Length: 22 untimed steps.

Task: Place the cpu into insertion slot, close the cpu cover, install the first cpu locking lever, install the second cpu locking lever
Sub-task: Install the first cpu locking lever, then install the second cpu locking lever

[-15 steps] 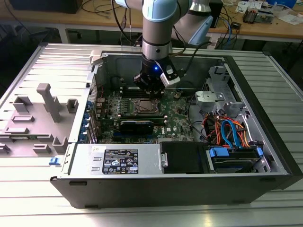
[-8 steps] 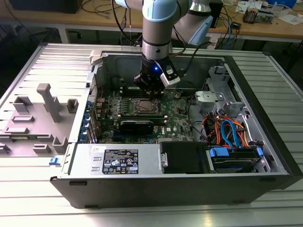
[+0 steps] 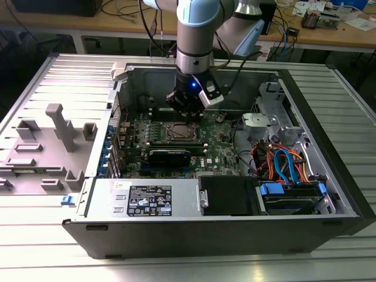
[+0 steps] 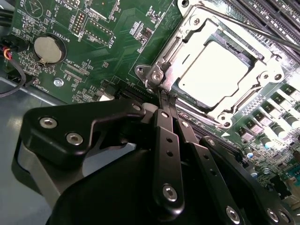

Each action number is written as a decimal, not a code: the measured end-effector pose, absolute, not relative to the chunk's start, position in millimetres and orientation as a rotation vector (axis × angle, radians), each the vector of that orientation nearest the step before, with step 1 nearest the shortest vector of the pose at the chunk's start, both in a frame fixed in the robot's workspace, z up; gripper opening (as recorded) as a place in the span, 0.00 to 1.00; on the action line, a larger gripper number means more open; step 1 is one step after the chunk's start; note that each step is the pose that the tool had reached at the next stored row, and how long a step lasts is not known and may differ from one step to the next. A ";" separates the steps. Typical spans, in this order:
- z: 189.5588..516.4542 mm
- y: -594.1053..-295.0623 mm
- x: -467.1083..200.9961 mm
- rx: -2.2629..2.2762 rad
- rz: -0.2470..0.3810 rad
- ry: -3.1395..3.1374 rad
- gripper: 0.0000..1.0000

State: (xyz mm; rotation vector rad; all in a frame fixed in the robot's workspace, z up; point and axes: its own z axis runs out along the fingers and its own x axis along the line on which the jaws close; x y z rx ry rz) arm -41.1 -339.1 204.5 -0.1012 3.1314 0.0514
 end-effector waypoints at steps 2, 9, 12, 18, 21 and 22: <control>206.1 -339.1 -41.1 -0.101 0.051 3.132 0.11; 209.8 -340.4 -39.9 -0.101 0.051 3.132 0.11; 209.8 -340.6 -39.3 -0.101 0.051 3.132 0.11; 209.8 -343.1 -39.3 -0.101 0.051 3.132 0.11; 209.8 -345.1 -39.3 -0.101 0.051 3.132 0.11; 209.8 -345.8 -39.3 -0.101 0.051 3.132 0.11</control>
